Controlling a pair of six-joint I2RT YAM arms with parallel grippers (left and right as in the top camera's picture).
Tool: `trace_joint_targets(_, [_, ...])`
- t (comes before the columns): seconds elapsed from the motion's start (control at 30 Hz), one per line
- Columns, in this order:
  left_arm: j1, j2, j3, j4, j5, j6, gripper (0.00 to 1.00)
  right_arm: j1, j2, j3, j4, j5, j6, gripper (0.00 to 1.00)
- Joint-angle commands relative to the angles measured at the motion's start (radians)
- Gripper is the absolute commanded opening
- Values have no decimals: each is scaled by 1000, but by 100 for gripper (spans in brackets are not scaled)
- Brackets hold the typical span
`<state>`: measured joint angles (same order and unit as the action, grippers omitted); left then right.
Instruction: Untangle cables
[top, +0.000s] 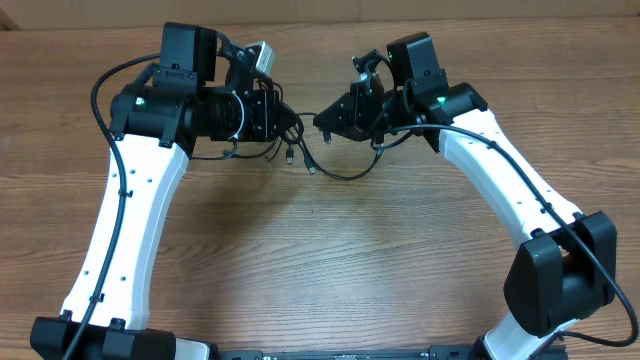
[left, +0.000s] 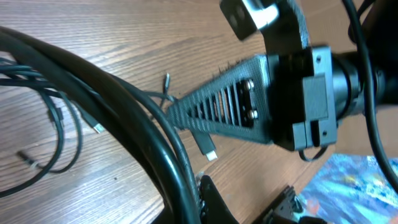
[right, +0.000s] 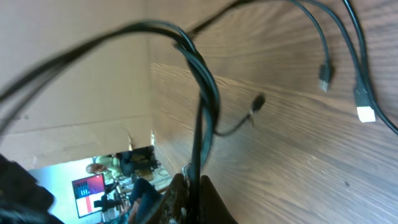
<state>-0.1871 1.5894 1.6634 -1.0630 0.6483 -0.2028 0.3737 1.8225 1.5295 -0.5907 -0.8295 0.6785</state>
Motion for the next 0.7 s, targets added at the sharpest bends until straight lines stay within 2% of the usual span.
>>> trace_joint_targets(0.0, [-37, -8, 18, -10, 59, 18, 4, -1, -3, -4, 46, -6, 72, 4])
trace_joint_targets(0.27, [-111, -7, 18, 56, 60, -122, 4, 11, -2, -4, 122, 8, 158, 4])
trace_joint_targets(0.43, [-153, -7, 18, 82, 43, -253, 4, 32, -2, -4, 152, 21, 235, 4])
trace_joint_targets(0.67, [-153, -7, 18, 139, -172, -492, 4, 77, -2, -4, 127, 21, 264, 4])
